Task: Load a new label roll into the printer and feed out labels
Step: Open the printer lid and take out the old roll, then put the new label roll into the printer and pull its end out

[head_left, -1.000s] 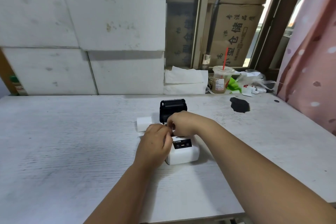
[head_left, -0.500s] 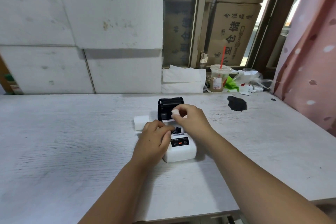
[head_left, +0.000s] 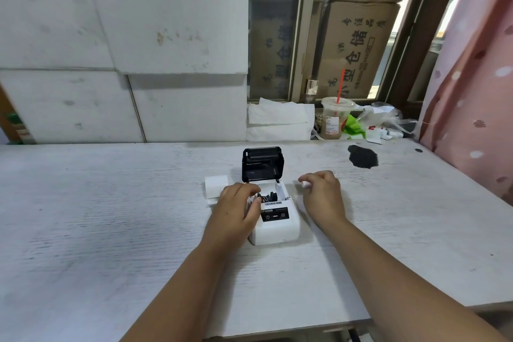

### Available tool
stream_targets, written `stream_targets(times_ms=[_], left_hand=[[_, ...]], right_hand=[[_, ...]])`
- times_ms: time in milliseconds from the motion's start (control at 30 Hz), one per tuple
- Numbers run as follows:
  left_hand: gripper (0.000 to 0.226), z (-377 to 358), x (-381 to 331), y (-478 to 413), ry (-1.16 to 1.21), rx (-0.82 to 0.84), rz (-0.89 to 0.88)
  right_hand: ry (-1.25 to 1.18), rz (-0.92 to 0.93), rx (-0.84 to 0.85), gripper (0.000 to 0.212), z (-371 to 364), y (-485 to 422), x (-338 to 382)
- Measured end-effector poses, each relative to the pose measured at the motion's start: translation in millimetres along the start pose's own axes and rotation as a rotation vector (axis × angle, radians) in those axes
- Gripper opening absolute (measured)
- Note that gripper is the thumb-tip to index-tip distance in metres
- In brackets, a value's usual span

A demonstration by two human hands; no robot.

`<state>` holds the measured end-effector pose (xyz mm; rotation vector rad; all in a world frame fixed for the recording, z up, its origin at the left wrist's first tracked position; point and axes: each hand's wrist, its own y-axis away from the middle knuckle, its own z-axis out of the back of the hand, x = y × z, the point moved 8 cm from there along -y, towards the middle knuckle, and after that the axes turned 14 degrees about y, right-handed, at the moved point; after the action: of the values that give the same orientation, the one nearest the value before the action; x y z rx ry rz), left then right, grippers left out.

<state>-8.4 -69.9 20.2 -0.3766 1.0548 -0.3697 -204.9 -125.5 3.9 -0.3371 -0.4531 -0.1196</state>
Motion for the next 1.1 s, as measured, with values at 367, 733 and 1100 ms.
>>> stream_targets(times_ms=[367, 733, 1100], left_hand=[[0.015, 7.9, -2.0, 2.2, -0.019, -0.092, 0.048], [0.048, 57.6, 49.0, 4.7, 0.009, -0.541, 0.396], [0.058, 36.3, 58.5, -14.0, -0.290, -0.302, 0.408]], right_hand=[[0.238, 0.005, 0.105, 0.038, -3.4, 5.8, 3.0], [0.043, -0.033, -0.003, 0.045, 5.2, 7.0, -1.6], [-0.065, -0.051, -0.038, 0.035, 6.2, 5.1, -7.0]])
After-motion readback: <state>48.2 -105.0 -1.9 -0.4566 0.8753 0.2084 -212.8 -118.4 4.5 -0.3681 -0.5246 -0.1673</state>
